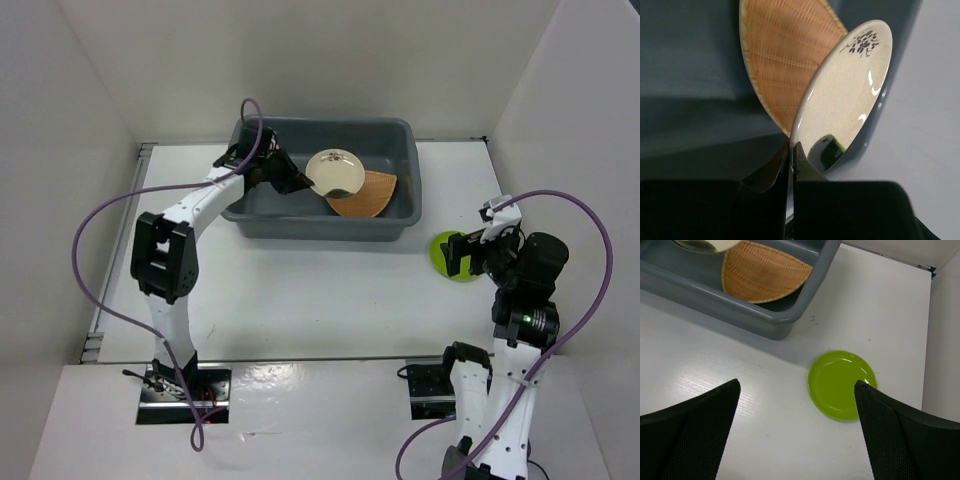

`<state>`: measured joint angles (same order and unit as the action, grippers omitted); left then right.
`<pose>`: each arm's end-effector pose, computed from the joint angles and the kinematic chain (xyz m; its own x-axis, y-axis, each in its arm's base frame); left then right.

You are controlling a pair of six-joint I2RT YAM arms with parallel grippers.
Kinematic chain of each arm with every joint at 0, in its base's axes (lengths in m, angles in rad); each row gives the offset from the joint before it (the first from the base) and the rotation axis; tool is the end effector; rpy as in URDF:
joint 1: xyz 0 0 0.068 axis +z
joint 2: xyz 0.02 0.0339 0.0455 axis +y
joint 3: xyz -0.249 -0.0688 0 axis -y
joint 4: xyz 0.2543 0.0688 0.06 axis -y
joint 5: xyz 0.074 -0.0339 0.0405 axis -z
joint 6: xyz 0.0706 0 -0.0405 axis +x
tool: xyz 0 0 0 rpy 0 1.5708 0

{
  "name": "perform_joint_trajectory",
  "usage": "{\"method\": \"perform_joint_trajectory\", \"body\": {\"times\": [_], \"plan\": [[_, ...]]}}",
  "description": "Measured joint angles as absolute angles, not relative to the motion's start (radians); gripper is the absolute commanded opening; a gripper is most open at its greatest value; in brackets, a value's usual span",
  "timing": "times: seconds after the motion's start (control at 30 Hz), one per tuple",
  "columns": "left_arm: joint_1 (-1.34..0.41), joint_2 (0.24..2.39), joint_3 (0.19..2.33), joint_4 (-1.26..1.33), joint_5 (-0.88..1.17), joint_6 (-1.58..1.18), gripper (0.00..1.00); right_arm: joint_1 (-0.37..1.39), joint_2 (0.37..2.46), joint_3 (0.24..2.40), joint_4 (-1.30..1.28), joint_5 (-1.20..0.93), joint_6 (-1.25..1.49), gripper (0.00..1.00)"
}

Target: Place the mixed dishes into the plastic bin

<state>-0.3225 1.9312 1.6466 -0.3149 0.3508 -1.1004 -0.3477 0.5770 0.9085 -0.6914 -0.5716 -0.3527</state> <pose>0.4519 -0.1766 0.2535 -0.7477 -0.6327 -0.2014 -0.2202 0.5223 -0.8238 0.1607 -0.0176 0.3419 -0.2453 -0.2201 -0.9441 -0.2922 0.9454 -0.1445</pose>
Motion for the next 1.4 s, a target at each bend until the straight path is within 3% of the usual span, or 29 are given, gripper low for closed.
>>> {"method": "perform_joint_trajectory", "body": {"times": [0.37, 0.67, 0.7, 0.87, 1.03, 1.23, 1.33, 1.4], "plan": [[-0.384, 2.194, 1.871, -0.387, 0.357, -1.045, 0.0, -0.348, 0.566, 0.907, -0.691, -0.573, -0.353, 0.99], [-0.407, 2.351, 1.933, -0.397, 0.377, -1.05, 0.02, -0.358, 0.574, 0.907, -0.691, -0.573, -0.353, 0.99], [-0.407, 2.362, 1.943, -0.396, 0.377, -1.05, 0.06, -0.358, 0.576, 0.907, -0.691, -0.574, -0.353, 0.99], [-0.405, 2.4, 2.011, -0.392, 0.405, -1.05, 0.71, -0.365, 0.584, 0.907, -0.691, -0.575, -0.353, 0.99], [-0.405, 2.415, 2.13, -0.449, 0.416, -1.018, 0.81, -0.376, 0.593, 0.907, -0.691, -0.576, -0.353, 0.99], [-0.413, 2.384, 2.304, -0.579, 0.346, -0.941, 0.82, -0.39, 0.632, 0.903, -0.68, -0.55, -0.33, 0.99], [-0.432, 2.261, 2.31, -0.667, 0.229, -0.879, 0.83, -0.398, 0.661, 0.895, -0.669, -0.522, -0.31, 0.99], [-0.463, 2.082, 2.175, -0.642, 0.143, -0.837, 0.86, -0.398, 0.673, 0.891, -0.664, -0.505, -0.3, 0.99]]}}
